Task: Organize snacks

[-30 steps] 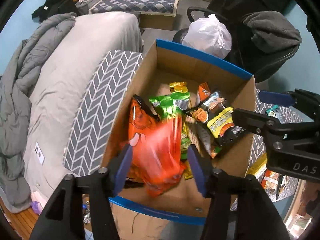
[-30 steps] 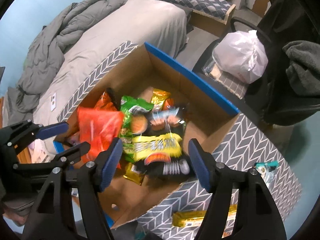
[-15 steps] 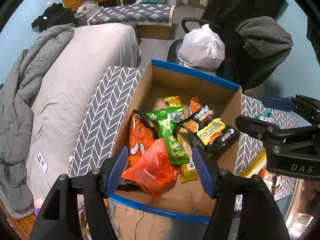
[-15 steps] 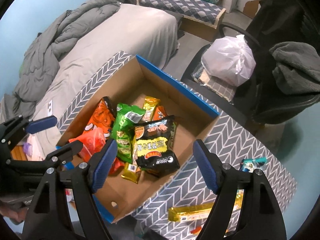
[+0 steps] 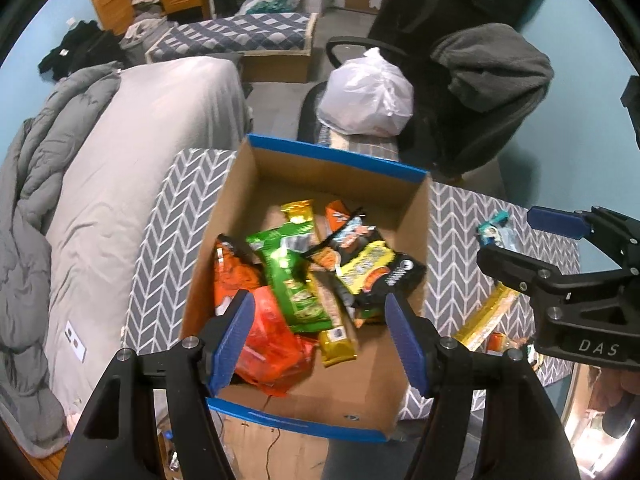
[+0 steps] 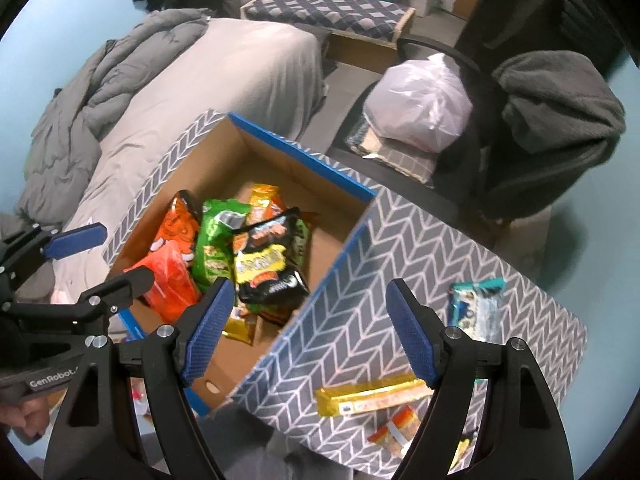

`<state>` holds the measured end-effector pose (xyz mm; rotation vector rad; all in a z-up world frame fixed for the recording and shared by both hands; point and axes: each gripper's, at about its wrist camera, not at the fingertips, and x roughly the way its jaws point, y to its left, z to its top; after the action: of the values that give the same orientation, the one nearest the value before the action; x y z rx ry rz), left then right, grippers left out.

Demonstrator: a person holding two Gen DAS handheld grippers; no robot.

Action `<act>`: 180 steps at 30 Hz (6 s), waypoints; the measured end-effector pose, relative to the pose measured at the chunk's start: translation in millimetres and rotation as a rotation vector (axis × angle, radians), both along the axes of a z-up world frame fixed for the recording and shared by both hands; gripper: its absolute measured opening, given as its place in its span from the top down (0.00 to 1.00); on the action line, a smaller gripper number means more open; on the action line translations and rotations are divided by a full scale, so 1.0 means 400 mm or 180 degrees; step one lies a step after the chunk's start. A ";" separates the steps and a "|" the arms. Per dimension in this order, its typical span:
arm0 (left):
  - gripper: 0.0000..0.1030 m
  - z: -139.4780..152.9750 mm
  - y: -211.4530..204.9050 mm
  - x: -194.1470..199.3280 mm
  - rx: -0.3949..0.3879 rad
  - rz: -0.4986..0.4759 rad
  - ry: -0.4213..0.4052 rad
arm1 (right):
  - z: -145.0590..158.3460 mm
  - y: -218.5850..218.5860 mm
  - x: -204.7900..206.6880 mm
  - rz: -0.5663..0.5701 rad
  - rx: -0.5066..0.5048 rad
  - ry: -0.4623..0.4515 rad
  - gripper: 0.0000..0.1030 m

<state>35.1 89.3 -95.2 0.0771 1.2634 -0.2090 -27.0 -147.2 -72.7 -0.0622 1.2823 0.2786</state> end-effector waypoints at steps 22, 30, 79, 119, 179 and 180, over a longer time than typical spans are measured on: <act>0.32 -0.029 -0.334 -0.064 0.0099 -0.1203 0.0119 | -0.065 -0.345 -0.187 -0.1117 -0.0048 0.0405 0.24; 0.32 -0.082 -0.442 -0.095 0.0246 -0.1656 0.0169 | -0.114 -0.456 -0.274 -0.1589 -0.0033 0.0596 0.24; 0.31 -0.382 -0.711 -0.094 0.0476 -0.2182 0.0859 | -0.441 -0.670 -0.466 -0.3389 0.0486 0.1090 0.38; 0.66 -0.569 -0.681 -0.112 0.0476 -0.1966 0.1134 | -0.520 -0.776 -0.285 -0.2797 -0.0289 0.1037 0.33; 0.72 -0.024 -0.280 -0.077 0.0057 -0.0603 0.0031 | 0.060 -0.333 -0.149 -0.0620 -0.0334 -0.0208 0.35; 0.72 -0.022 -0.267 -0.076 0.0061 -0.0562 0.0025 | 0.061 -0.317 -0.142 -0.0567 -0.0309 -0.0213 0.35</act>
<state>4.8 -17.6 -104.1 0.2049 1.2670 -0.3498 -83.8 -273.9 -48.3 -0.0394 1.2257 0.0606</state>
